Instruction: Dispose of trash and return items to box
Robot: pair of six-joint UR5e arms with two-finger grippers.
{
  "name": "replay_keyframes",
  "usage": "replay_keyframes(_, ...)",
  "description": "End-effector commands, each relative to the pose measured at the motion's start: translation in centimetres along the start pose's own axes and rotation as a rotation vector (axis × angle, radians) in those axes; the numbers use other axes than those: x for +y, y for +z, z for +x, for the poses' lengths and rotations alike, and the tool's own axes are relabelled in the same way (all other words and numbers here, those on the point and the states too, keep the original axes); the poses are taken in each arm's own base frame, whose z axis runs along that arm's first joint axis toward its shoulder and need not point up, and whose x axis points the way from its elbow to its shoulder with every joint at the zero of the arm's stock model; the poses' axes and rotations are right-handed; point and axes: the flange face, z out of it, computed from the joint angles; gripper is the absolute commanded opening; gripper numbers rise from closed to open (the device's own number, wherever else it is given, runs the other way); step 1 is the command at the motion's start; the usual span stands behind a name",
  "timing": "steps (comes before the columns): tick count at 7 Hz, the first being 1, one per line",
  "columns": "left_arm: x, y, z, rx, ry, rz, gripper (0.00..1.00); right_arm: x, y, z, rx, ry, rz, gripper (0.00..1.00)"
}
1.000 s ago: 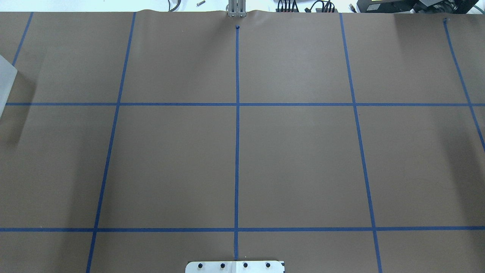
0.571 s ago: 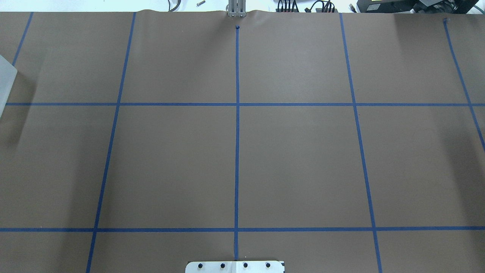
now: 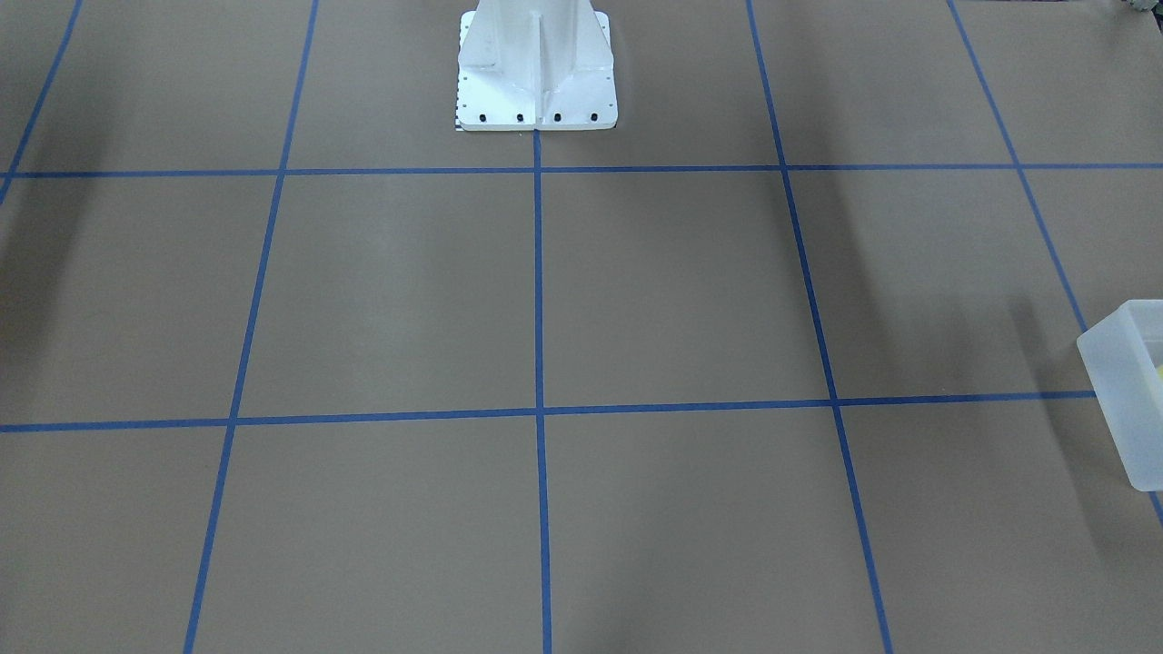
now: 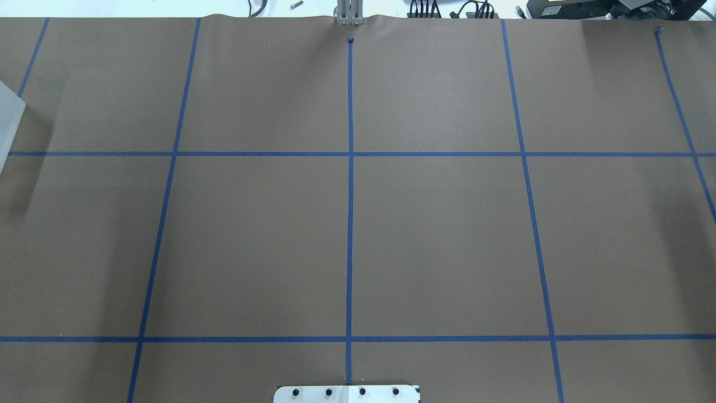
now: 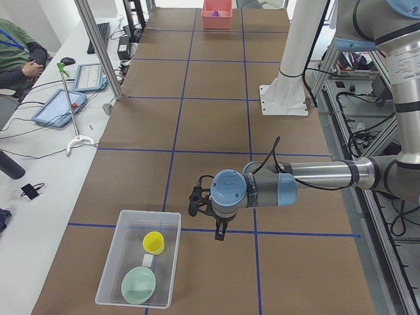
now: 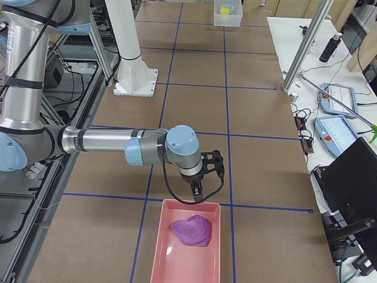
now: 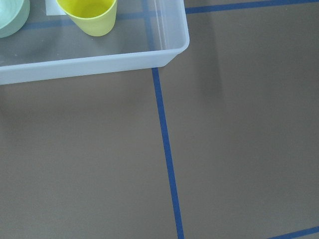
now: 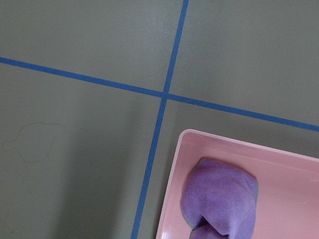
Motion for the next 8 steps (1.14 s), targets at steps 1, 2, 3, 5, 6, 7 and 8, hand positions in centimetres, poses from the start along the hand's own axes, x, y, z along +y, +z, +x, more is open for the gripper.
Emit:
replay_keyframes(1,0.0,0.0,0.0,0.000,-0.001,0.001,0.98,0.1,0.0,0.0,0.000,0.001,-0.001,1.00)
replay_keyframes(2,0.0,0.0,0.0,0.000,0.000,0.000,0.99,0.0,0.0,0.0,-0.001,0.008,0.001,1.00)
replay_keyframes(3,0.0,0.1,-0.1,0.000,-0.001,-0.001,0.99,-0.3,-0.2,-0.1,0.006,0.004,0.006,1.00)
replay_keyframes(5,0.1,0.0,-0.1,-0.003,-0.002,-0.001,0.99,-1.0,-1.2,-0.8,0.032,-0.089,0.082,1.00)
replay_keyframes(6,0.1,0.0,-0.1,-0.001,-0.002,0.000,0.99,-0.8,-0.7,-0.4,0.033,-0.085,0.079,1.00)
replay_keyframes(7,0.0,0.0,0.0,-0.002,-0.001,0.000,0.99,-0.6,-0.2,0.0,0.022,-0.074,0.071,1.00)
replay_keyframes(8,0.0,0.0,-0.1,-0.003,-0.001,0.000,0.99,-0.6,-0.1,0.1,0.020,-0.072,0.069,1.00)
